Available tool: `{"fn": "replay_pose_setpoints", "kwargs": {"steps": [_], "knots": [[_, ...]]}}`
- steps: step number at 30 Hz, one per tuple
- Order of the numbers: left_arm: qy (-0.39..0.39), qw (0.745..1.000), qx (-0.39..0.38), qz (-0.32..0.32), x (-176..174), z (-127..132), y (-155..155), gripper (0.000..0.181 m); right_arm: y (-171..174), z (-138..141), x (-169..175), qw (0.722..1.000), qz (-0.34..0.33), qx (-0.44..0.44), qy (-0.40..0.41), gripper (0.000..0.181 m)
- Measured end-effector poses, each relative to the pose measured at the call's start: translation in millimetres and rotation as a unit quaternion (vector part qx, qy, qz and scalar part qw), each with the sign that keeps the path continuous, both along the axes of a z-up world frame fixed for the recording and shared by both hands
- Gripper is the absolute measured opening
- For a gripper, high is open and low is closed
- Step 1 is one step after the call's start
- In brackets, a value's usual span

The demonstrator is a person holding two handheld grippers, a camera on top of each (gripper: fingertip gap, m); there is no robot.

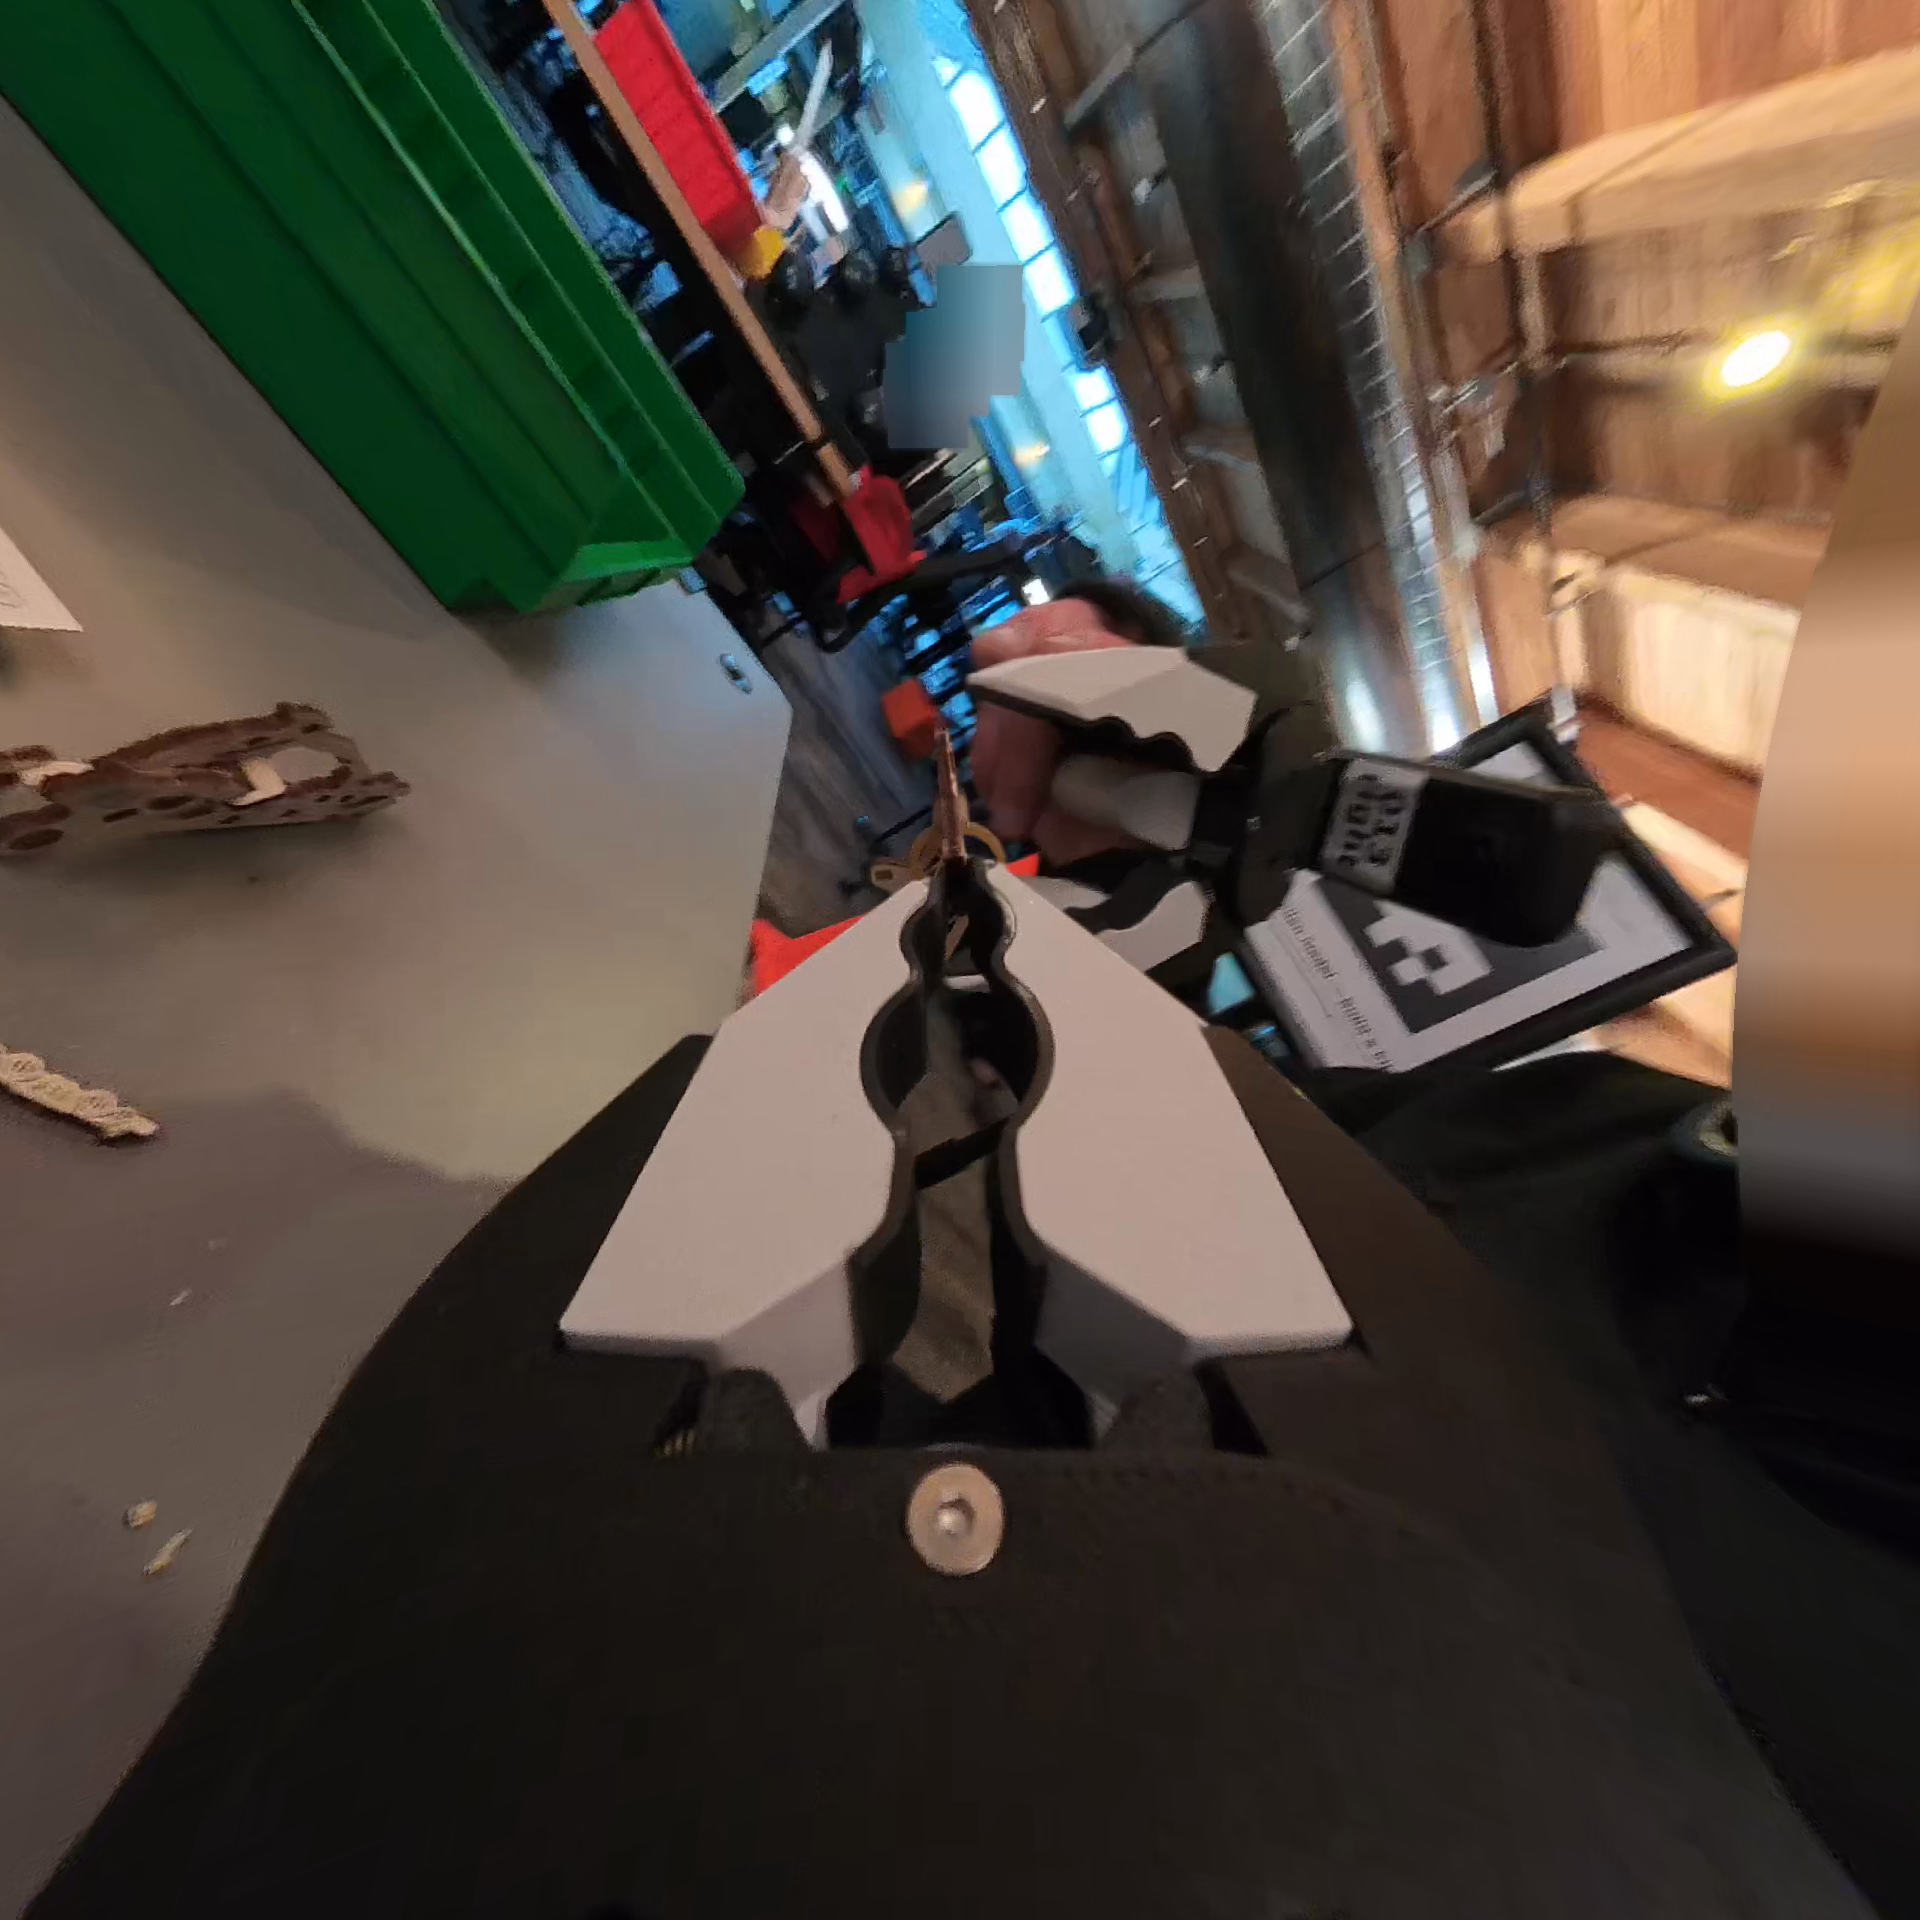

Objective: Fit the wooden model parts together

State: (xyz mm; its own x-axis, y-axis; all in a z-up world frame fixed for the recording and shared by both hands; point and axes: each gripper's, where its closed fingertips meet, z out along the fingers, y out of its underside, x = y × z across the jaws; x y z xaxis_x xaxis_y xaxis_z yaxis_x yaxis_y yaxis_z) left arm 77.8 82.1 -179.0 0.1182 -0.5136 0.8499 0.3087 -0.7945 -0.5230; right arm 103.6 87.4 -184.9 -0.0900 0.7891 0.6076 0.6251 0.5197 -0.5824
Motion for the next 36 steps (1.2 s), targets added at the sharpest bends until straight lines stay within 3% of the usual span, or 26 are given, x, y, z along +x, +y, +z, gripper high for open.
{"fn": "replay_pose_setpoints", "kwargs": {"steps": [5, 10, 12, 16, 22, 25, 28, 30, 34, 36], "knots": [[0.056, 0.997, 0.016, -0.041, 16.4, -5.5, -5.8, 0.001, -8.7, -12.4, -2.1, 1.000, 0.011, 0.006, -0.027, 0.056], [0.044, 0.996, 0.006, -0.080, 28.6, -2.9, -9.3, 0.001, -6.9, -26.7, 3.8, 0.999, -0.004, -0.007, -0.052, 0.031], [0.031, 0.996, 0.005, -0.088, 31.4, -0.7, -9.1, 0.003, -8.2, -27.1, 5.4, 0.998, -0.005, -0.046, -0.037, 0.030], [0.013, 0.997, 0.040, -0.058, 27.9, 13.0, -4.1, 0.034, -12.4, -15.6, 8.4, 0.982, 0.009, -0.183, 0.045, 0.029], [0.044, 0.988, 0.128, -0.072, 27.0, 24.4, -18.2, 0.027, -34.4, 3.3, 15.4, 0.942, 0.110, -0.299, 0.101, 0.029], [0.111, 0.969, 0.214, -0.059, 29.3, 25.5, -23.1, 0.026, -40.4, 5.9, 16.5, 0.932, 0.137, -0.326, 0.086, 0.030], [0.206, 0.923, 0.321, -0.047, 30.8, 22.2, -27.7, 0.026, -44.2, 1.3, 19.7, 0.923, 0.155, -0.347, 0.057, 0.030], [0.249, 0.903, 0.345, -0.059, 32.9, 18.8, -31.9, 0.025, -45.6, 0.0, 20.8, 0.919, 0.164, -0.355, 0.042, 0.030], [0.236, 0.917, 0.316, -0.065, 29.7, 19.7, -29.5, 0.023, -47.9, 0.0, 18.6, 0.928, 0.180, -0.325, 0.022, 0.030], [0.206, 0.935, 0.274, -0.091, 29.9, 17.4, -34.9, 0.026, -47.2, -0.1, 15.9, 0.936, 0.182, -0.300, 0.015, 0.030]]}}
